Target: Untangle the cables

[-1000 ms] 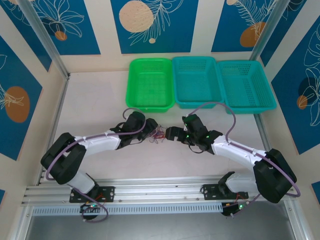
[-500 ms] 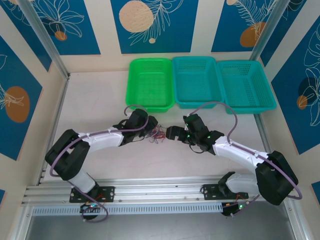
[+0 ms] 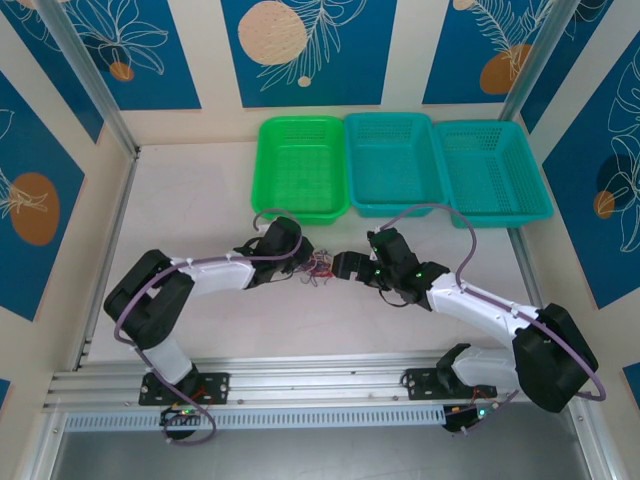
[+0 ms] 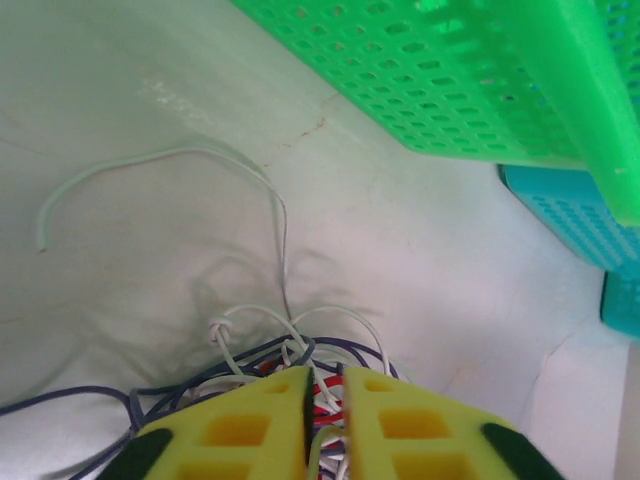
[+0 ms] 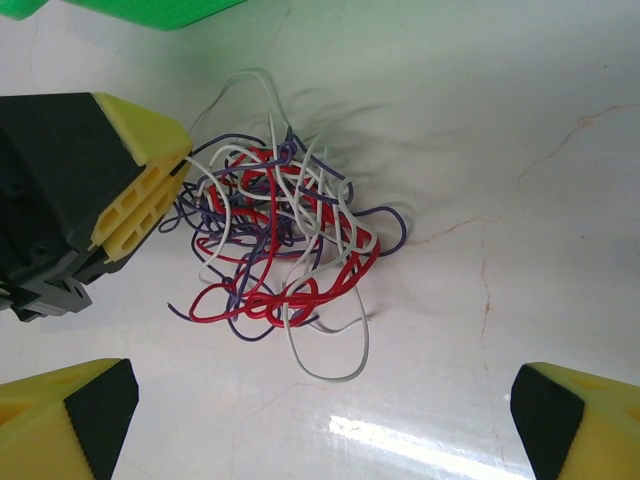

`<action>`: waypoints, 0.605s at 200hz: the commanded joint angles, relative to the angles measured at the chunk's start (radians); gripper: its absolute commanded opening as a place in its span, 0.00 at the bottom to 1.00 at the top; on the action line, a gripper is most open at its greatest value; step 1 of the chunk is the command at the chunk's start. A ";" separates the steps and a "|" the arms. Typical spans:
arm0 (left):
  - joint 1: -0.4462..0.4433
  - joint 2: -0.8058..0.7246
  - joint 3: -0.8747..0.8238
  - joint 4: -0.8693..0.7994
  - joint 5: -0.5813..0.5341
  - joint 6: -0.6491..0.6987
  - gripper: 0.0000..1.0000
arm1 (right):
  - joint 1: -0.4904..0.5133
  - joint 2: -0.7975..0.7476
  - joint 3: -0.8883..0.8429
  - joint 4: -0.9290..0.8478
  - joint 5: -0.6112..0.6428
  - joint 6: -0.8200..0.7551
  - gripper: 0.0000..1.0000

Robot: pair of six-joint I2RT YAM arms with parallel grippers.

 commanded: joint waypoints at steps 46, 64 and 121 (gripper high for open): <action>0.008 -0.054 0.016 -0.007 -0.016 0.059 0.00 | 0.024 0.209 0.106 0.061 0.019 0.019 0.97; 0.007 -0.088 0.005 -0.007 -0.011 0.082 0.00 | 0.024 0.288 0.172 0.048 0.020 0.030 0.94; 0.009 -0.268 -0.064 -0.048 -0.044 0.146 0.00 | 0.020 0.517 0.304 0.040 -0.028 0.095 0.70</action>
